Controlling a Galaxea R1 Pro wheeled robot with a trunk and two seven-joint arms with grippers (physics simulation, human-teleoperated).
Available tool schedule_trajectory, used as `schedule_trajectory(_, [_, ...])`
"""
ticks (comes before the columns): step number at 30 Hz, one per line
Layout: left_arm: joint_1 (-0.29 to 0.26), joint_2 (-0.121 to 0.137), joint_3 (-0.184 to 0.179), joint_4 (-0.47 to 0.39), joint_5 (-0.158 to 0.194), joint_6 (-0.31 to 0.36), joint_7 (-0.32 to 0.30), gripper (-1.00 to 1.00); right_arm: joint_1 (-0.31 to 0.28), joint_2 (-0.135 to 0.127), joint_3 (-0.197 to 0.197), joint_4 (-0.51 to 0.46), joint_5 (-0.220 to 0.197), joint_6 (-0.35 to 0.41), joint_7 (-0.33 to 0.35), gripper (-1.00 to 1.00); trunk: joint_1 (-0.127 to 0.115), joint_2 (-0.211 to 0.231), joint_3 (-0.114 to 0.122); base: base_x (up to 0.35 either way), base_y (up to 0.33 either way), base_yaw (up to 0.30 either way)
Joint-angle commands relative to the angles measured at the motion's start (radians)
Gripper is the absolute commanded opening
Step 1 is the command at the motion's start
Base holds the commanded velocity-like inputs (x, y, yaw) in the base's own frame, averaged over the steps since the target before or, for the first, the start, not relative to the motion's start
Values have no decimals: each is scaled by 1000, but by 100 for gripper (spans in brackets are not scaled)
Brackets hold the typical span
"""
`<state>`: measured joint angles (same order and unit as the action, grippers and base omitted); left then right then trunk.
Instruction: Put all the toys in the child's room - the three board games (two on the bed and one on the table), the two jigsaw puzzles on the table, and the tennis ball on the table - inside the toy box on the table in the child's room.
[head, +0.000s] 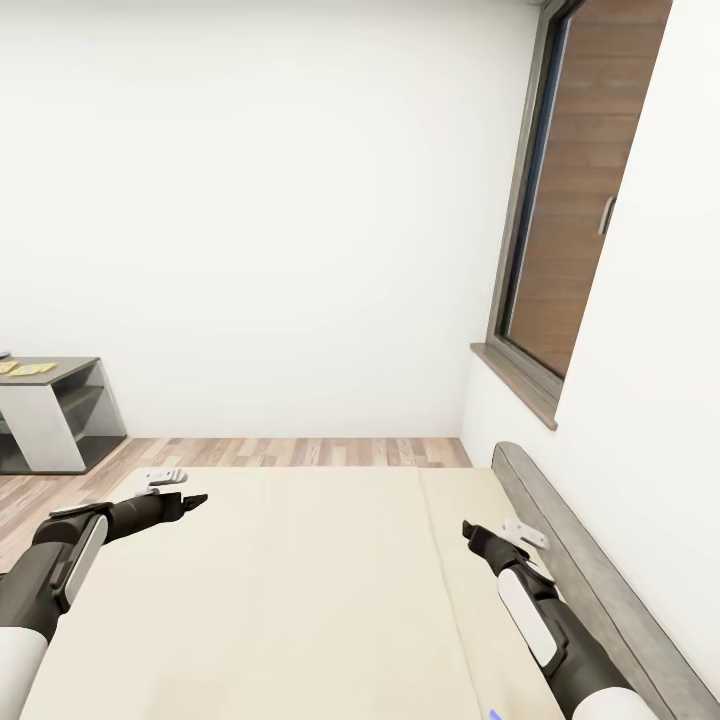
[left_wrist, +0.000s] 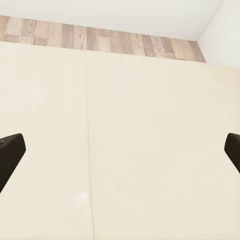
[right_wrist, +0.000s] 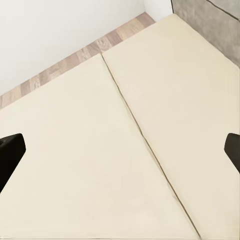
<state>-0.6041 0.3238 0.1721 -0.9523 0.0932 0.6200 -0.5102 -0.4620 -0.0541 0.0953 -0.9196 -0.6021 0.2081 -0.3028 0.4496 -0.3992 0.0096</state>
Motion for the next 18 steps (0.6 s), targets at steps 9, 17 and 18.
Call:
schedule_trajectory(9, [0, 0, 1, 0, 11, 10, 0, 100, -12, -1, 2, 6, -7, 213, -18, 100, 0, -1, -2, 0, 0, 35])
schedule_trajectory(17, [0, 0, 0, 0, 13, 10, 1, 100, -52, 1, 0, 18, -7, 377, -106, 100, 0, -1, -3, 0, 0, 28])
schedule_trajectory(18, [0, 0, 0, 0, 13, 11, 1, 100, -58, 5, 0, 20, -8, 402, -146, 100, 0, -1, -3, 0, 0, 5])
